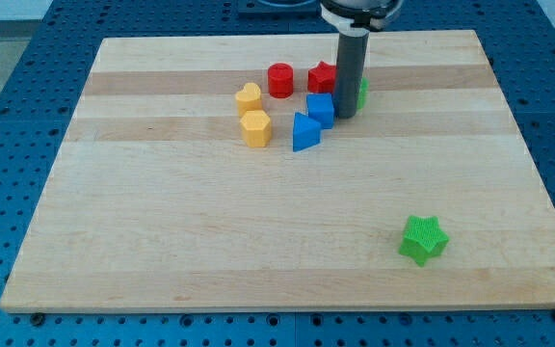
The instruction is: Push the green circle to the right side of the red star
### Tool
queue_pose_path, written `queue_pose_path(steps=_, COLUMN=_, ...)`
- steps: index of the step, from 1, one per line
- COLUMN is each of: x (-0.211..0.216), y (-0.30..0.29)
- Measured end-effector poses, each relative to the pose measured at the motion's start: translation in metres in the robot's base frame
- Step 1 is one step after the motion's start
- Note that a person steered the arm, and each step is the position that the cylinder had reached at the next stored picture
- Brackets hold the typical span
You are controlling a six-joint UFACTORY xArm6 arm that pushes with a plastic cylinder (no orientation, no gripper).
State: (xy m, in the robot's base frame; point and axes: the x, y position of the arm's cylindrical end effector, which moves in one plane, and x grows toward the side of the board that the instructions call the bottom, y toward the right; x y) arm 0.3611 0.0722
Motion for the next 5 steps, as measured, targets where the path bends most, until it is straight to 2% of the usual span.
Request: queue_pose_path(steps=5, x=-0.015, y=0.001)
